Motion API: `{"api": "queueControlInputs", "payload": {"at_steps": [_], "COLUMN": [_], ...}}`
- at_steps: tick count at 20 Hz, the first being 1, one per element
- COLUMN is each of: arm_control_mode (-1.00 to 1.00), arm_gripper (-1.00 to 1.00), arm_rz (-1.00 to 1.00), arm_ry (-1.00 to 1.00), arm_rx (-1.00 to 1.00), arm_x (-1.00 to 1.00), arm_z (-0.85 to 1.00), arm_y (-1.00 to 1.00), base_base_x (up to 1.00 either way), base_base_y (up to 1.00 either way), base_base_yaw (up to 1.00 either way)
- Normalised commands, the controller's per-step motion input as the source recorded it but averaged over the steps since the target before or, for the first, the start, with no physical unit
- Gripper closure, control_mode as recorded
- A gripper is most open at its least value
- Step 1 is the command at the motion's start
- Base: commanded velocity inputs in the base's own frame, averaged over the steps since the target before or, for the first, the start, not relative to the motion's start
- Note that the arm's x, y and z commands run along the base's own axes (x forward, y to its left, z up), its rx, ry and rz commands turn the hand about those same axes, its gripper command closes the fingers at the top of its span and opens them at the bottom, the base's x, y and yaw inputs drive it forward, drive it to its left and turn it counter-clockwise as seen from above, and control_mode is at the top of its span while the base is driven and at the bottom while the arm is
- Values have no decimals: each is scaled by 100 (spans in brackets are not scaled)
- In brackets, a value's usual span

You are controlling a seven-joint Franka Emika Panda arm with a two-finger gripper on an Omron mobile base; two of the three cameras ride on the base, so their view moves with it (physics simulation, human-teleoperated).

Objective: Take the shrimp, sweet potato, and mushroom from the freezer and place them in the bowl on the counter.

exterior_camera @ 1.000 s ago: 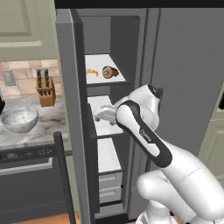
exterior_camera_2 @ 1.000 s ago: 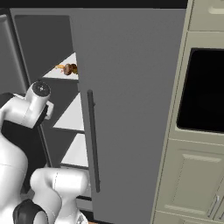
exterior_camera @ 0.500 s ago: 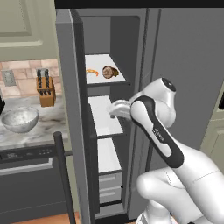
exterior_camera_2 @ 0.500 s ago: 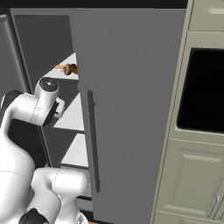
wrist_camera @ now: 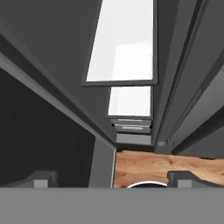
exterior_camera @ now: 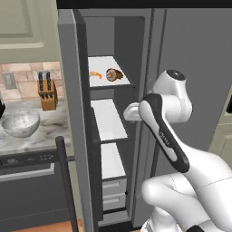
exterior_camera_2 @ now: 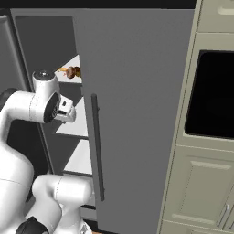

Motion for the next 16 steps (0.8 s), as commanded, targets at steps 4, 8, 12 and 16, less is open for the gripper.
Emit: {"api": "queueControlInputs", "payload": {"at_steps": [4,8,12,16], "arm_control_mode": [-100,-100,-100,-100], "arm_gripper": [-100,-100,-100,-100], "arm_rz": [-14,-13,-1,0], "arm_ry": [14,13,7,0], "arm_rx": [-21,-10,-3,-8], "arm_x": [-19,-57,-96,-79], "arm_z": [20,14,1,-11], "arm_y": [-45,-59,-43,-6], "base_base_x": [0,0,0,0], "base_base_y": [0,0,0,0], "base_base_yaw": [0,0,0,0]}}
